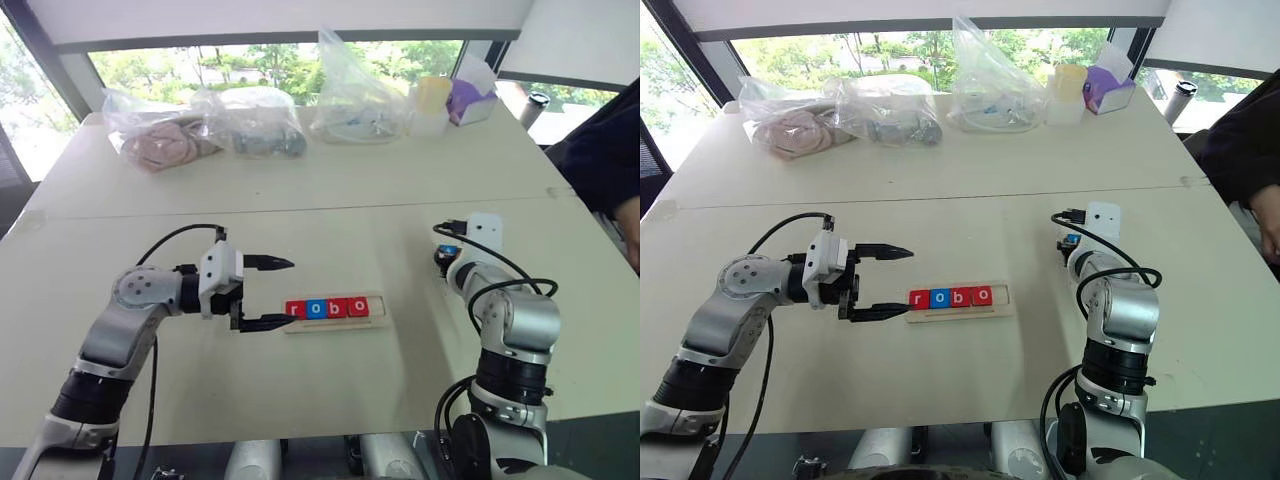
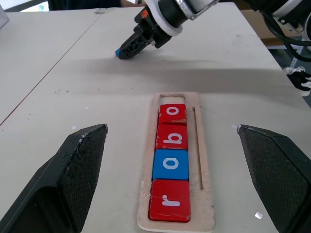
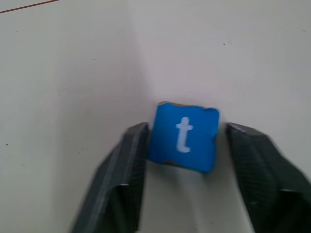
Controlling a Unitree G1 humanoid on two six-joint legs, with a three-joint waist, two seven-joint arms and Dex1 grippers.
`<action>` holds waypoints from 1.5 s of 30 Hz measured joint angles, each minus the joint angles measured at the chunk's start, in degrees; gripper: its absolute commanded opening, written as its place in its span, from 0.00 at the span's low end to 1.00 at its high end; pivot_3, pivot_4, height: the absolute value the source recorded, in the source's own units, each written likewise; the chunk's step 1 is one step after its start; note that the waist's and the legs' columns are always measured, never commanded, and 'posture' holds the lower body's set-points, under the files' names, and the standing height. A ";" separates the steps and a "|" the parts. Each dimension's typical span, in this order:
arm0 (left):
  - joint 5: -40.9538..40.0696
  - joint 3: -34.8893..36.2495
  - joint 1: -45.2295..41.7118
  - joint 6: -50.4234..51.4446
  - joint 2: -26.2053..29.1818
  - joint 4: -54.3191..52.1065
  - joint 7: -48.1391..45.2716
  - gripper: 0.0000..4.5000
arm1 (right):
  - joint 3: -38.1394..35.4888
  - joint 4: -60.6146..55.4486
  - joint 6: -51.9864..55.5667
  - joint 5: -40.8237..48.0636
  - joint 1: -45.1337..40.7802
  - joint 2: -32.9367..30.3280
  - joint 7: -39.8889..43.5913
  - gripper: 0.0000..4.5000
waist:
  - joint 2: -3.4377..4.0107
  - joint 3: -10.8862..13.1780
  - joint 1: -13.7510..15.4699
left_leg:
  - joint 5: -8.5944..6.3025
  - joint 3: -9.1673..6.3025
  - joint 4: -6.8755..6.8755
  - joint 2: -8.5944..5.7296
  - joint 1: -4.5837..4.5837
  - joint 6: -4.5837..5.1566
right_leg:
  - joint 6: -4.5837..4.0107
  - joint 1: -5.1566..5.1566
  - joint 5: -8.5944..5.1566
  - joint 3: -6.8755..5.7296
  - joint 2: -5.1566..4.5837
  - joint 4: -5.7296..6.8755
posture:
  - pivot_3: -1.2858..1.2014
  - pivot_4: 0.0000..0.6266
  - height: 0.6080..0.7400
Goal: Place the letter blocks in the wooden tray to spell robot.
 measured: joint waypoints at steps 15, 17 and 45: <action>0.06 -0.09 -0.37 -0.34 -0.32 1.04 -0.16 1.00 | 6.86 -31.19 21.04 8.70 18.76 -8.75 10.08 0.26 | -0.07 -0.04 -0.92 | -0.01 -0.07 -0.04 0.00 -0.01 0.01 | 0.19 0.01 -0.16 0.01 -0.01 -0.03 | 0.52 0.24 1.00; 0.07 -0.10 -0.37 -0.55 -0.45 1.05 -0.17 1.00 | 6.36 -31.90 21.10 9.20 19.55 -8.48 10.05 0.26 | -0.09 -0.06 -0.92 | -0.01 -0.05 -0.03 0.00 -0.01 0.01 | 0.13 0.01 -0.22 0.01 -0.01 -0.03 | 0.52 0.24 1.00; 1.19 -1.55 -0.27 -2.08 -1.46 1.64 0.16 1.00 | 22.76 -1.40 -51.60 7.43 21.32 -60.23 57.77 0.99 | -0.28 -0.01 -0.89 | -0.07 0.19 0.05 -0.10 -0.09 0.11 | 0.46 0.07 -0.13 0.19 -0.07 -0.43 | 0.52 0.24 1.00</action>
